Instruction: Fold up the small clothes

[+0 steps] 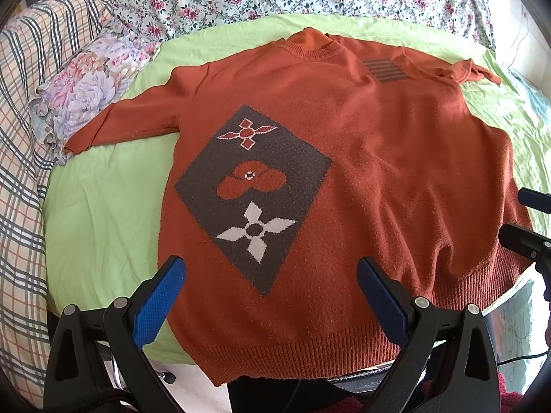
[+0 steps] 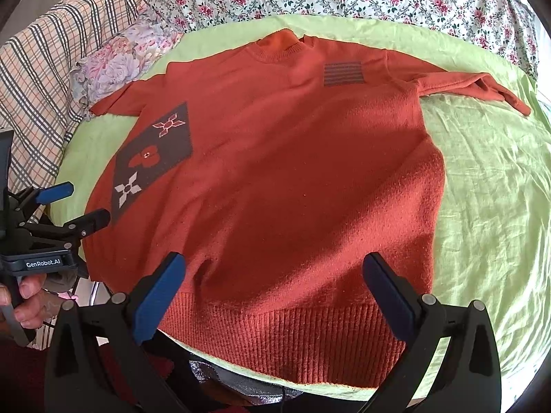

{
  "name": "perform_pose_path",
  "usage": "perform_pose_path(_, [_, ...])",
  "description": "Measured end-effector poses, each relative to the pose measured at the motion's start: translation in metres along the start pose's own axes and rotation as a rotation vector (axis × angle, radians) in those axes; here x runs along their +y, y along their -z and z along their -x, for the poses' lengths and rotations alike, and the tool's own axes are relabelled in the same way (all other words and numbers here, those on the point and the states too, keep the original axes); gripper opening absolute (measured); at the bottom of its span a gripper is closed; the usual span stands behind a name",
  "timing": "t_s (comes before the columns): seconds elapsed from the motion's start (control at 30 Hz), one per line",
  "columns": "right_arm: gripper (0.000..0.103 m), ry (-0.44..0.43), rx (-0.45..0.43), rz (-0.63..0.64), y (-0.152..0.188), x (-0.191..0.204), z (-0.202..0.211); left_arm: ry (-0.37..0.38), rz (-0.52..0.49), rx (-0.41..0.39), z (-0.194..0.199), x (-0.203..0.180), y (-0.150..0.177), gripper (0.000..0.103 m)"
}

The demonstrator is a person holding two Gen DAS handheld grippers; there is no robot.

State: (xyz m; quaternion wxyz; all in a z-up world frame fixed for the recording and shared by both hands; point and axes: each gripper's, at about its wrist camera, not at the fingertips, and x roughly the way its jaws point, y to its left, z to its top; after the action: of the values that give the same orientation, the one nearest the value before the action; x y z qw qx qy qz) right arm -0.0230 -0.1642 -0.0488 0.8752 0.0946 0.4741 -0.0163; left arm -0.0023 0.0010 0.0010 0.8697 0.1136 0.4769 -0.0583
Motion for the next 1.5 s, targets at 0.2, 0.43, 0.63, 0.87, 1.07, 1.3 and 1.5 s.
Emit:
perform_pose_path(0.2, [0.102,0.044,-0.033,0.037,-0.001,0.001,0.003,0.003,0.0,-0.003,0.003,-0.001,-0.002,0.1])
perform_pose_path(0.43, [0.102,-0.022,0.003,-0.02,-0.008,-0.003,0.008,0.009,0.012,0.003,0.004,0.001,-0.009,0.1])
perform_pose_path(0.63, [0.102,-0.018,0.006,-0.019,-0.01,-0.004,0.007,0.009,0.011,0.004,0.001,0.002,-0.012,0.1])
perform_pose_path(0.87, [0.102,0.004,-0.002,-0.019,-0.014,-0.011,0.003,-0.017,-0.007,0.016,-0.009,0.0,-0.018,0.1])
perform_pose_path(1.07, [0.102,-0.008,-0.043,-0.056,-0.019,-0.025,0.005,-0.009,0.003,0.004,-0.016,0.001,-0.023,0.1])
perform_pose_path(1.3, [0.102,-0.015,-0.059,-0.109,-0.032,-0.051,0.007,-0.027,-0.003,-0.001,-0.022,0.002,-0.033,0.1])
perform_pose_path(1.5, [0.101,-0.01,-0.09,-0.163,-0.051,-0.084,0.007,-0.065,-0.024,-0.033,-0.028,0.004,-0.053,0.1])
